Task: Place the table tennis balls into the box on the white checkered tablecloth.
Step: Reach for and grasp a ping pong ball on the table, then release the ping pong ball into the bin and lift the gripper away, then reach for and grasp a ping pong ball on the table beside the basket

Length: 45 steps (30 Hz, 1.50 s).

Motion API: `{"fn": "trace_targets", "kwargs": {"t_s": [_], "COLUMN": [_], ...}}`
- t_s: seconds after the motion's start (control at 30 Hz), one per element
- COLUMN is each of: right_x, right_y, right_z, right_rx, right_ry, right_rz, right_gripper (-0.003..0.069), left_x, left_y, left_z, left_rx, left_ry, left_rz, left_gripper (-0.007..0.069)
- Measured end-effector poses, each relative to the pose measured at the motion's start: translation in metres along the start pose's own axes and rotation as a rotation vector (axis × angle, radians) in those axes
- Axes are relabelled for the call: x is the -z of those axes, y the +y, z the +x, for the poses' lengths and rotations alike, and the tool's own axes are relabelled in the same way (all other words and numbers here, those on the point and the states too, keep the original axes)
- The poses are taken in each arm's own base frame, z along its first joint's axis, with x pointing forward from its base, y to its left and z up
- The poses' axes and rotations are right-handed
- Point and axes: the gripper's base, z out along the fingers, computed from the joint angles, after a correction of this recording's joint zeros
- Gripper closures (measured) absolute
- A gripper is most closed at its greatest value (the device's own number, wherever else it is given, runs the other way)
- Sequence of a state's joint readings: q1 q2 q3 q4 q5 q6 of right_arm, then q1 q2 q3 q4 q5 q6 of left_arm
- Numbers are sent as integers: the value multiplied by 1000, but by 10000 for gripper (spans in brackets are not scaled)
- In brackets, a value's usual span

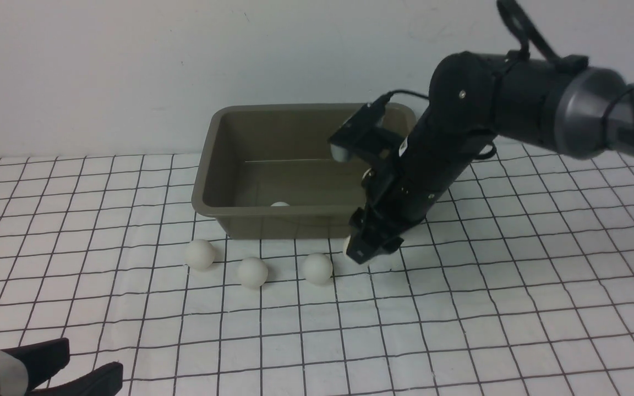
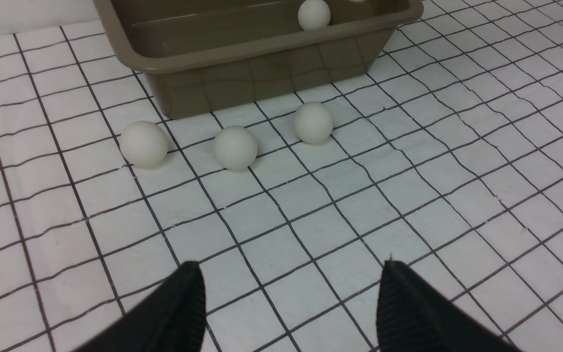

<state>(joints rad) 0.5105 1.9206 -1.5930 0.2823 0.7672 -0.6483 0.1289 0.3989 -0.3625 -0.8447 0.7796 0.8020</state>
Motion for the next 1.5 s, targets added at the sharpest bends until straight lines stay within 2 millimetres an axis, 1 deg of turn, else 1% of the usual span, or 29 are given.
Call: {"fn": "trace_targets", "kwargs": {"t_s": [0.07, 0.17, 0.2, 0.27, 0.37, 0.47, 0.57, 0.6, 0.73, 0.8, 0.87, 0.93, 1.0, 1.07, 1.13, 1.27, 1.3, 1.37, 1.43, 1.5], "right_x": [-3, -14, -15, -25, -34, -35, -34, -33, -33, -31, -28, -17, 9, 30, 57, 111, 122, 137, 146, 145], "right_y": [-6, -28, -31, -47, -62, -66, -64, -63, -62, -62, -63, -65, -72, -77, -82, -85, -85, -83, -77, -72], "right_z": [-1, -1, -2, 3, 10, 11, 7, 5, 1, 1, 0, -1, -3, -5, -7, -5, -3, 1, 6, 10], "right_rx": [-16, -93, -107, -173, -215, -216, -192, -191, -163, -147, -144, -145, -143, -146, -152, -182, -189, -184, -172, -176], "right_ry": [-36, -100, -112, -125, -132, -148, -193, -209, -249, -251, -253, -254, -265, -284, -309, -331, -328, -308, -268, -232], "right_rz": [29, 75, 79, 87, 83, 65, 37, 25, 16, 19, 20, 17, 17, 28, 42, 38, 31, 3, -48, -91], "right_gripper": [340, 340, 340, 340, 340, 340, 332, 309, 182, 158, 153, 151, 151, 151, 151, 150, 150, 150, 150, 150], "left_x": [0, 0, 0, 0, 0, 0, 0, 0, 0, 0, 0, 0, 0, 0, 0, 0, 0, 0, 0, 0], "left_y": [0, 0, 0, 0, 0, 0, 0, 0, 0, 0, 0, 0, 0, 0, 0, 0, 0, 0, 0, 0], "left_z": [0, 0, 0, 0, 0, 0, 0, 0, 0, 0, 0, 0, 0, 0, 0, 0, 0, 0, 0, 0], "left_rx": [0, 0, 0, 0, 0, 0, 0, 0, 0, 0, 0, 0, 0, 0, 0, 0, 0, 0, 0, 0], "left_ry": [0, 0, 1, 1, 1, 1, 1, 1, 1, 1, 1, 1, 1, 1, 1, 1, 1, 1, 1, 0], "left_rz": [0, 0, 1, 1, 1, 1, 1, 1, 1, 1, 1, 1, 1, 1, 1, 1, 1, 1, 1, 0], "left_gripper": [195, 195, 195, 195, 195, 195, 195, 195, 195, 195, 195, 195, 195, 195, 195, 195, 195, 195, 195, 195]}}
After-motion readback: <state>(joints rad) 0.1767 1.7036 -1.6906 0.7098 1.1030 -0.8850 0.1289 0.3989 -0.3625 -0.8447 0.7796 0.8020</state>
